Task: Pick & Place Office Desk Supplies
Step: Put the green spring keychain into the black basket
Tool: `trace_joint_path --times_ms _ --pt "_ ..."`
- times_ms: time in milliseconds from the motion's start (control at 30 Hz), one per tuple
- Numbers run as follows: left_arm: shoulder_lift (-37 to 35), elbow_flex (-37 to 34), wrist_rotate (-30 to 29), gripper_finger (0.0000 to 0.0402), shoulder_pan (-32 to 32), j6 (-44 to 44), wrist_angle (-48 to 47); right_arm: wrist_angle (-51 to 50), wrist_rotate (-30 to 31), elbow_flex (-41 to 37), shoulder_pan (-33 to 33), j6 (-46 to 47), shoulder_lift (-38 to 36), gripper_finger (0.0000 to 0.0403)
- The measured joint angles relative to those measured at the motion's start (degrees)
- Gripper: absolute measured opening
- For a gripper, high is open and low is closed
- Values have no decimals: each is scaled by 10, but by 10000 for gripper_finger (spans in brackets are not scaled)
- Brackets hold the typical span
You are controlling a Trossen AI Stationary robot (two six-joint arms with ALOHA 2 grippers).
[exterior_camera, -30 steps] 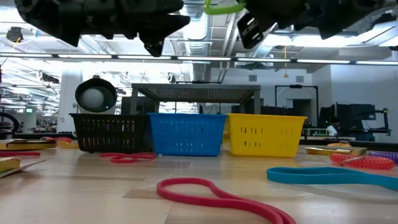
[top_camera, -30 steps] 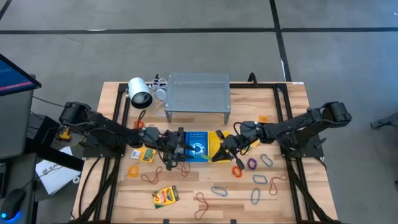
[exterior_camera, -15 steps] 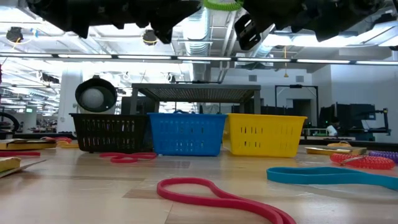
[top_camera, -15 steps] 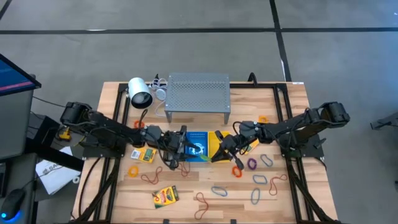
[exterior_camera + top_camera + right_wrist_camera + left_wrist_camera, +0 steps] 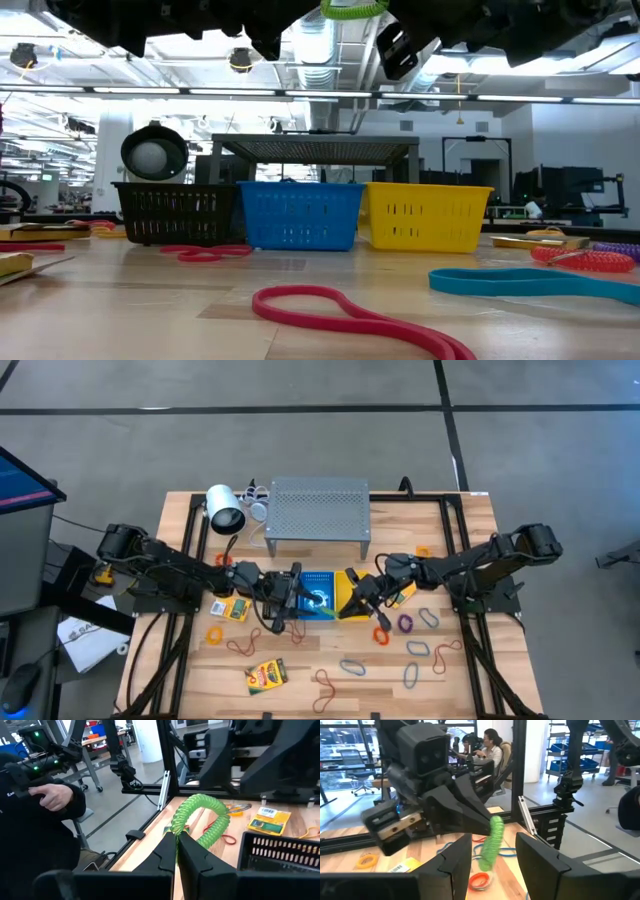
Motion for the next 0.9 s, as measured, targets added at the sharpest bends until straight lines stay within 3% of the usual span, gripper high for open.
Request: trace_joint_path --times_ms 300,567,900 --pt "0 0 0 150 0 1 4 -1 -3 28 -11 0 28 1" --pt "0 0 0 150 0 -3 -27 -1 -79 86 -18 0 90 1" --pt "0 0 -1 150 0 -17 -48 -28 -85 97 -25 -3 79 1"
